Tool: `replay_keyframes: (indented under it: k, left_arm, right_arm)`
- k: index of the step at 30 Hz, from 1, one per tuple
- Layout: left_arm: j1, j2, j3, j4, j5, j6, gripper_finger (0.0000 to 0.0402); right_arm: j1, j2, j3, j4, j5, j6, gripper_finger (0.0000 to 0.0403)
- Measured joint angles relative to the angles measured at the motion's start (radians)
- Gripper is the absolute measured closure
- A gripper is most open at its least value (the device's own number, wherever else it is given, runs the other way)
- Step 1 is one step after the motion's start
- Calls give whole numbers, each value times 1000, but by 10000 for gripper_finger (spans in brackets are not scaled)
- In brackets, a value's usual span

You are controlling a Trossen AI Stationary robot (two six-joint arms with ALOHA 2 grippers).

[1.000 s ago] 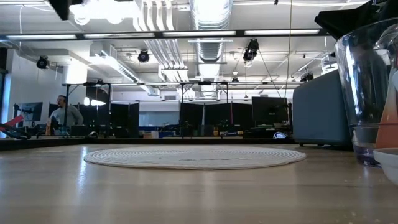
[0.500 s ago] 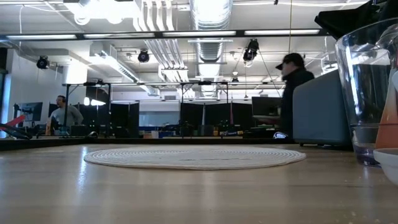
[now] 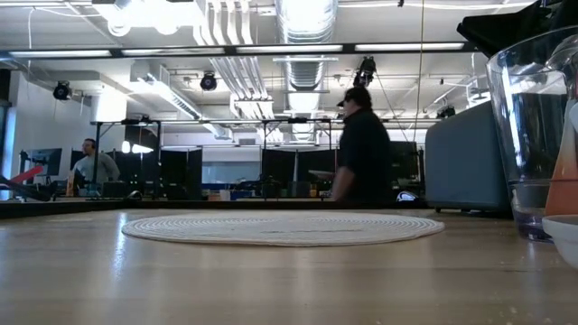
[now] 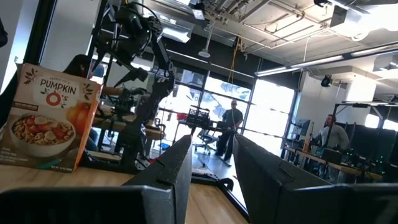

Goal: Arrange a breakfast setting
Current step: Move the cereal to the top left of the table

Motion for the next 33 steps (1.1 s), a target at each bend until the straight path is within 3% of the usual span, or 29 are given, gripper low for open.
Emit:
replay_keyframes:
  k: [16,24,29,33]
  left_arm:
    - [-250,26,-38,1,11,47,63]
    - [-260,34,-131,0,2,-43,63]
    - [-259,33,-173,1,-101,-142,63]
    - [-259,35,-209,0,-121,-216,63]
  right_arm:
    - [0,0,0,0,0,0,296]
    - [0,0,0,0,0,0,296]
    - [0,0,0,0,0,0,296]
    - [0,0,0,0,0,0,296]
